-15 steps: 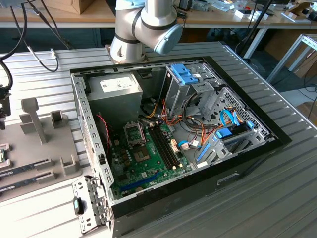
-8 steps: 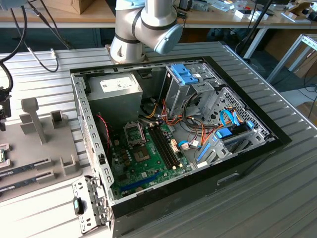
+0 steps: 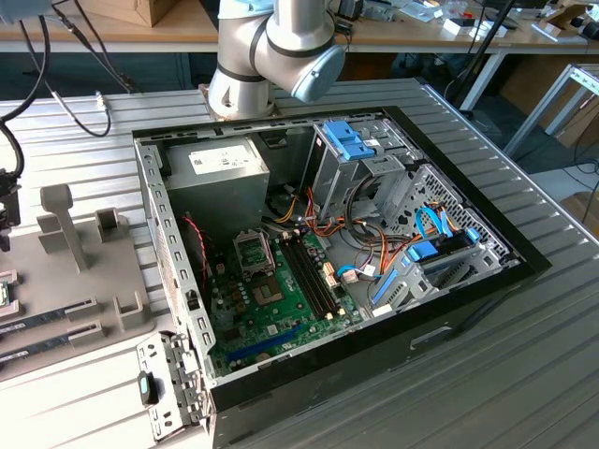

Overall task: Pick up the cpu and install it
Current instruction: 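Pick up the cpu and move it towards the insertion slot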

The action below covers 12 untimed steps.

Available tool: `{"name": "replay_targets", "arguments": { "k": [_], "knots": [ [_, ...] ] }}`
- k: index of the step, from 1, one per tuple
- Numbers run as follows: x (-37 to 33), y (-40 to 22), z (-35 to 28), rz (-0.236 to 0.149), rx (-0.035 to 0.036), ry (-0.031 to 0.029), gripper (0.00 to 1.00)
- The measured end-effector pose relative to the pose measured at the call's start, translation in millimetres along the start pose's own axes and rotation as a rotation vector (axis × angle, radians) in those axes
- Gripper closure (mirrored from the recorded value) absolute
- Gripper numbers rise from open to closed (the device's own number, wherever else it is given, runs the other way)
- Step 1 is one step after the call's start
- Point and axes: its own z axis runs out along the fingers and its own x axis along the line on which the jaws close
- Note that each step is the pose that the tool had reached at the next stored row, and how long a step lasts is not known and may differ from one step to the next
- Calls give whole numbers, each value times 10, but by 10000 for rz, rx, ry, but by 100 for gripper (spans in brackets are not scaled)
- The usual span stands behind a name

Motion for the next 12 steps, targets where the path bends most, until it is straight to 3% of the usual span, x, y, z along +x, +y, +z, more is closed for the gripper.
{"name": "replay_targets", "arguments": {
  "k": [12],
  "knots": [
    [12, -51, 29, -1, 1, 0, 40]
  ]
}}
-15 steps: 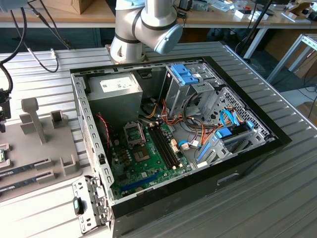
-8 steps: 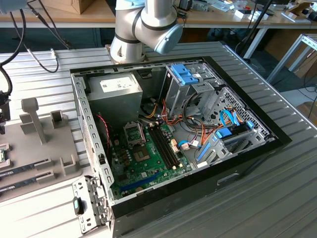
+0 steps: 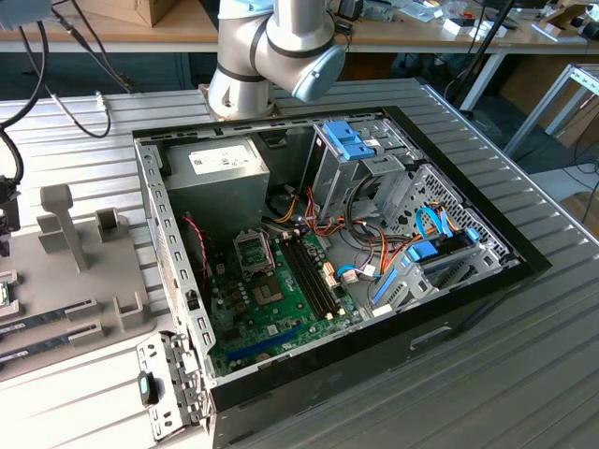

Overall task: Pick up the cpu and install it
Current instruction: 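Pick up the cpu and move it towards the insertion slot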

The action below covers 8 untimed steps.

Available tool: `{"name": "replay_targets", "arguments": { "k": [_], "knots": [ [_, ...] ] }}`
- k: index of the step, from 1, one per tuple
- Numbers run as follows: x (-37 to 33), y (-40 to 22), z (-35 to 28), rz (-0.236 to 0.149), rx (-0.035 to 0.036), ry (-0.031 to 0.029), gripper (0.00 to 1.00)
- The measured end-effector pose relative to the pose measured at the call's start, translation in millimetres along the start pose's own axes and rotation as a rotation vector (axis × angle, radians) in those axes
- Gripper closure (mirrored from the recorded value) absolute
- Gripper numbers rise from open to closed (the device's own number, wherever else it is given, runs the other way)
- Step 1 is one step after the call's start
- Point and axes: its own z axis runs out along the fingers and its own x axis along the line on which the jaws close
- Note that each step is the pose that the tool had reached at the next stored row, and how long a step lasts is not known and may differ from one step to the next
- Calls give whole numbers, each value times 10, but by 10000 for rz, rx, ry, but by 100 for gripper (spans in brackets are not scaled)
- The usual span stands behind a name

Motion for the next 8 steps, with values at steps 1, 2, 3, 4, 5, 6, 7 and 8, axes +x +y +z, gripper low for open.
{"name": "replay_targets", "arguments": {
  "k": [1, 2, 3, 4, 5, 6, 7, 8],
  "knots": [
    [0, -3, 2, 0, 0, 0, 40],
    [3, -8, 5, 0, 0, 0, 40],
    [6, -11, 7, 1, 0, 1, 40],
    [8, -13, 8, 1, 0, 1, 40],
    [12, -16, 11, 0, 0, 1, 40],
    [16, -18, 12, 1, 0, 1, 40],
    [21, -21, 15, 1, 0, 0, 40],
    [25, -24, 16, 0, 0, 1, 40]
  ]
}}
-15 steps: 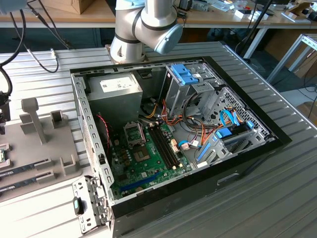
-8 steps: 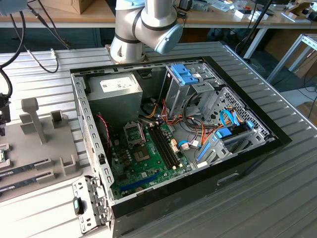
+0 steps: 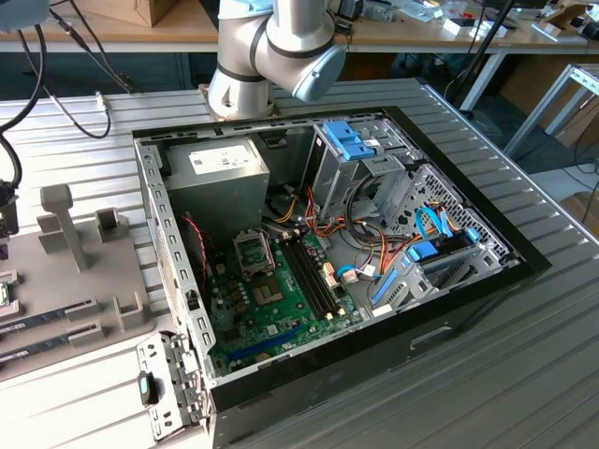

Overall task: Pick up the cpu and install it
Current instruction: 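Pick up the cpu and move it towards the insertion slot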

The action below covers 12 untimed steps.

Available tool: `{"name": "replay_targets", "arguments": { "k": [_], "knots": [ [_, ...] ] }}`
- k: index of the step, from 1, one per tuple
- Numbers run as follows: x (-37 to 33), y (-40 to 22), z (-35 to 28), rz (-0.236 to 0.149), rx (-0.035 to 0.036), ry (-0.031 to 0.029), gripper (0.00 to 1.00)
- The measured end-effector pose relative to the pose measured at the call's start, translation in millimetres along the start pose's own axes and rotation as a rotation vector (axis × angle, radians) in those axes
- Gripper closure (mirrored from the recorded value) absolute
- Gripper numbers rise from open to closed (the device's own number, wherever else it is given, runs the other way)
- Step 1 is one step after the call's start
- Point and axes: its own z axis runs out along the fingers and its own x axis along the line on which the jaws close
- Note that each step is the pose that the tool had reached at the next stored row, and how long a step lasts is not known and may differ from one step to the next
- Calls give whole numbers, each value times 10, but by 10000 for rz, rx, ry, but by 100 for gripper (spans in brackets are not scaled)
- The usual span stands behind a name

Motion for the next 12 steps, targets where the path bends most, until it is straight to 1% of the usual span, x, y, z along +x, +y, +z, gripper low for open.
{"name": "replay_targets", "arguments": {
  "k": [6, 12],
  "knots": [
    [12, -19, 10, -1, 0, -1, 40],
    [17, -66, 24, 0, 0, -1, 40]
  ]
}}
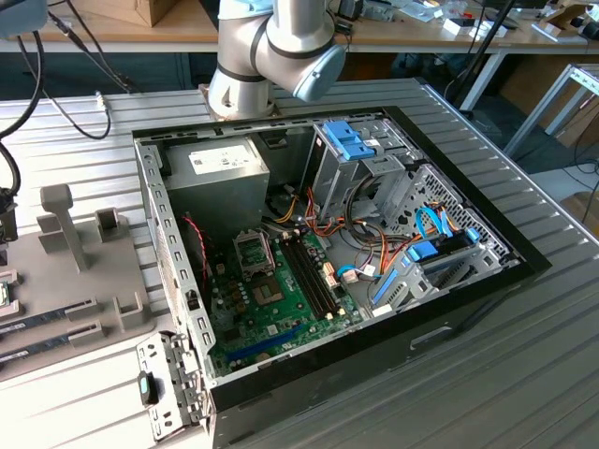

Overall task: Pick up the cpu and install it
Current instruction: 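Pick up the cpu and move it towards the insertion slot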

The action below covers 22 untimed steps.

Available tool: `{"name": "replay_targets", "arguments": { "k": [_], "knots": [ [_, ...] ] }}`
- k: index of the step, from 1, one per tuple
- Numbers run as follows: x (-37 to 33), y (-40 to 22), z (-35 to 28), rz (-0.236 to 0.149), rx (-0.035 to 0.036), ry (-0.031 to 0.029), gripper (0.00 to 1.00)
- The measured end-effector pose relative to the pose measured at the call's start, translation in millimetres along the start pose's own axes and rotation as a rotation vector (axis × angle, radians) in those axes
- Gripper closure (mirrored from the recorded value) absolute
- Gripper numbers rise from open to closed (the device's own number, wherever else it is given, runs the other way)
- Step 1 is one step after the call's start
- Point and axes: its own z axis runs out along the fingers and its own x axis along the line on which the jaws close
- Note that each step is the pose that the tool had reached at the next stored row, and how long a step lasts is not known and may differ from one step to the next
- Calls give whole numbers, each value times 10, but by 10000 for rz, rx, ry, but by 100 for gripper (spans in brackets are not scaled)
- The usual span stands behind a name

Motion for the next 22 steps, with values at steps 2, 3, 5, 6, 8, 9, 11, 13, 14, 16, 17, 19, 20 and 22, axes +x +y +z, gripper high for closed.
{"name": "replay_targets", "arguments": {
  "k": [2, 3, 5, 6, 8, 9, 11, 13, 14, 16, 17, 19, 20, 22],
  "knots": [
    [2, -14, 4, 0, 0, 0, 40],
    [3, -22, 6, 0, -1, 0, 40],
    [4, -35, 10, 0, 0, 0, 40],
    [5, -41, 12, 0, 0, 0, 40],
    [6, -52, 16, 0, 0, 0, 40],
    [7, -57, 17, 0, 0, 1, 40],
    [7, -67, 20, 0, 0, 1, 40],
    [10, -76, 25, 0, 0, 0, 40],
    [13, -82, 28, 0, 0, 0, 40],
    [18, -94, 34, 0, 0, 0, 40],
    [19, -99, 37, 0, 0, 1, 40],
    [19, -106, 46, 1, -1, -2, 40],
    [20, -111, 48, 0, 0, 0, 40],
    [20, -114, 53, 1, 0, 0, 40]
  ]
}}
